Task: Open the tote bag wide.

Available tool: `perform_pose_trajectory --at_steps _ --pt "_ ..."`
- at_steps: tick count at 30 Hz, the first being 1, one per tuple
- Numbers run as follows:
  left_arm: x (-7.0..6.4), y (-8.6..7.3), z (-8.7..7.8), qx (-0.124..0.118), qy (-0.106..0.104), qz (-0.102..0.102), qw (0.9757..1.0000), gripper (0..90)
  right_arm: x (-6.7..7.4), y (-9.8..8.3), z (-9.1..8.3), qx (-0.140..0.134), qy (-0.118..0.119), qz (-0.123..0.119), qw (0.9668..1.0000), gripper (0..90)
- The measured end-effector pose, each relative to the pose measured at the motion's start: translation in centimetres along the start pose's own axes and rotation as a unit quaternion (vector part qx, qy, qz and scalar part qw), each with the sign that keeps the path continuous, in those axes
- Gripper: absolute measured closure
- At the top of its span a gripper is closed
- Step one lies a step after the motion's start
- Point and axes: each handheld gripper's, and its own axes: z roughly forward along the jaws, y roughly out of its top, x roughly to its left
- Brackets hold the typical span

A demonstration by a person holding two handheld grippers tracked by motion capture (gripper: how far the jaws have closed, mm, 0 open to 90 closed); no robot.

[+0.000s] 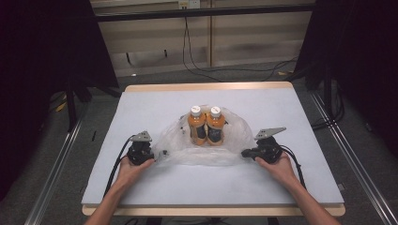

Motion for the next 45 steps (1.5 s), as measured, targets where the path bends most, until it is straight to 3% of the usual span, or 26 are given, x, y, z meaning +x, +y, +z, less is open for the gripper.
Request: perform_pose_trajectory --at_steps 3,7,9,12,15,17,22,28,29,32,36,39,41,43,45 --pt "-0.1 0.0 -0.2 -0.005 0.003 0.005 1.0 83.9 0.1 0.0 -0.2 -0.004 -0.005 -0.004 1.0 80.0" --pt "-0.2 0.1 -0.7 -0.011 0.013 0.002 0.9999 73.2 0.1 0.0 -0.7 -0.018 0.001 -0.004 0.9998 76.6" --pt "-0.2 0.2 -1.1 -0.023 0.016 -0.002 0.9996 70.6 0.1 0.0 -1.3 -0.032 0.005 0.0 0.9995 70.4" --pt "-0.1 0.3 -2.1 -0.047 0.022 -0.019 0.9985 57.0 0.4 0.1 -2.4 -0.054 0.002 -0.001 0.9986 59.5" --pt "-0.3 0.5 -2.8 -0.061 0.024 -0.018 0.9977 49.8 0.7 0.2 -3.0 -0.064 -0.002 -0.002 0.998 56.3" --pt "-0.4 0.6 -3.6 -0.079 0.028 -0.028 0.9961 46.2 1.1 0.3 -3.9 -0.08 -0.009 -0.005 0.9967 50.8" --pt "-0.8 0.6 -5.5 -0.103 0.034 -0.029 0.9937 42.2 1.7 0.7 -5.5 -0.116 -0.002 -0.001 0.9932 43.6" --pt "-1.4 0.2 -7.5 -0.119 0.036 -0.024 0.992 39.1 2.4 0.6 -6.5 -0.126 -0.005 0.002 0.9921 37.7" --pt "-1.7 0.1 -8.2 -0.131 0.034 -0.022 0.9905 38.8 2.7 0.4 -7.3 -0.131 -0.006 0.003 0.9914 35.7" --pt "-1.9 0.2 -8.9 -0.138 0.036 -0.018 0.9896 38.2 2.8 0.4 -8.4 -0.146 -0.009 0.005 0.9892 35.0" --pt "-2.7 1.0 -10.9 -0.173 0.037 -0.006 0.9842 39.5 2.8 0.8 -9.5 -0.156 -0.015 0.0 0.9876 38.4" --pt "-3.0 1.9 -11.6 -0.177 0.04 0.006 0.9835 43.1 2.8 1.3 -9.8 -0.157 -0.014 -0.006 0.9875 44.4" --pt "-3.5 3.0 -11.9 -0.177 0.037 0.023 0.9832 47.6 2.8 2.4 -10.2 -0.163 -0.01 -0.017 0.9864 50.5" --pt "-4.4 5.2 -12.0 -0.17 0.033 0.06 0.9831 51.2 2.8 3.5 -10.6 -0.164 -0.008 -0.026 0.986 57.1" --pt "-4.9 6.7 -11.8 -0.169 0.026 0.079 0.9821 53.0 2.9 4.8 -11.1 -0.173 -0.004 -0.035 0.9843 58.5"
